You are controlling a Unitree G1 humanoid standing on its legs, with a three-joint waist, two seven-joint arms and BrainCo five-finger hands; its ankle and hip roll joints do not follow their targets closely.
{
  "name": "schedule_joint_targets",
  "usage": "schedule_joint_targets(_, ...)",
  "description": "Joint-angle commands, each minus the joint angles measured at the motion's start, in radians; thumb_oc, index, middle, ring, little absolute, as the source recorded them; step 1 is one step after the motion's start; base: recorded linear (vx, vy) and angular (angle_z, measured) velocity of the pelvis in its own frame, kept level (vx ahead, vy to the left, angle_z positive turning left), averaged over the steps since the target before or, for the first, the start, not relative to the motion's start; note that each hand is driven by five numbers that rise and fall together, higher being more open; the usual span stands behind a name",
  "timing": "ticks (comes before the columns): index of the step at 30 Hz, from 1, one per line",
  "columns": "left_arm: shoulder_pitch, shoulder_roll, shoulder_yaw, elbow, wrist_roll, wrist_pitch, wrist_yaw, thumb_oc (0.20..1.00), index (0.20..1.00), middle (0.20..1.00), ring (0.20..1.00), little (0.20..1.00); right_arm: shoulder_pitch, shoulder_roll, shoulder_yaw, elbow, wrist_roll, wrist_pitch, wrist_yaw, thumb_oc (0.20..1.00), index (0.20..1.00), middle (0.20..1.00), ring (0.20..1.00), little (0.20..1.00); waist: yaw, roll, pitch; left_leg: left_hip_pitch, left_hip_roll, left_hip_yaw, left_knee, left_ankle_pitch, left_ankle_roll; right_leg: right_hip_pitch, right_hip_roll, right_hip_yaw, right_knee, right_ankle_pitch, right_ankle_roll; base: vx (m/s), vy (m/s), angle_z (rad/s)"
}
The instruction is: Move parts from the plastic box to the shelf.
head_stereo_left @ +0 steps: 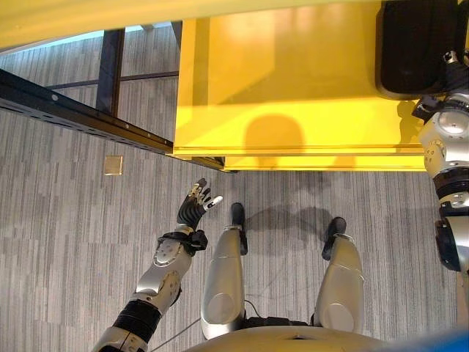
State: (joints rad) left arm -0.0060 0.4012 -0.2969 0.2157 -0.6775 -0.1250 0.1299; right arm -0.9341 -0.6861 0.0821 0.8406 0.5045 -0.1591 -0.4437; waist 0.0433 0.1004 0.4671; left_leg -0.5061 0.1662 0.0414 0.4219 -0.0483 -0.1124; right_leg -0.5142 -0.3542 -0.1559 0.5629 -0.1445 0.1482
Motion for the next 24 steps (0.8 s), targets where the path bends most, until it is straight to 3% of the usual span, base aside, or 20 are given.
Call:
schedule_joint_targets(1, 0.014, 0.016, 0.013, -0.034, 0.011, -0.059, -0.002, 1.000, 1.000, 1.000, 1.000, 1.000, 0.043, -0.030, -0.028, 0.002, -0.017, -0.001, -0.005, 1.000, 1.000, 1.000, 1.000, 1.000, -0.004, -0.019, 0.018, -0.019, -0.050, 0.012, 0.061, -0.104, 0.037, 0.034, 0.067, -0.052, 0.094, -0.146, -0.078, 0.00, 0.000, 0.00)
schedule_joint_targets(16, 0.012, 0.013, 0.027, -0.031, 0.007, -0.067, 0.004, 1.000, 1.000, 1.000, 1.000, 1.000, 0.037, -0.041, -0.015, -0.190, -0.092, -0.026, -0.026, 1.000, 1.000, 1.000, 1.000, 1.000, -0.009, -0.026, 0.019, -0.020, -0.050, 0.009, 0.063, -0.104, 0.040, 0.030, 0.066, -0.049, 0.099, -0.142, -0.076, 0.00, 0.000, 0.00)
schedule_joint_targets(24, 0.007, 0.000, 0.043, -0.033, 0.016, -0.058, 0.018, 1.000, 1.000, 1.000, 1.000, 1.000, 0.143, 0.025, -0.080, -0.478, -0.111, -0.072, -0.041, 1.000, 1.000, 1.000, 1.000, 1.000, -0.027, -0.036, 0.022, -0.021, -0.047, 0.013, 0.067, -0.108, 0.042, 0.026, 0.069, -0.041, 0.101, -0.144, -0.078, 0.00, 0.000, 0.00)
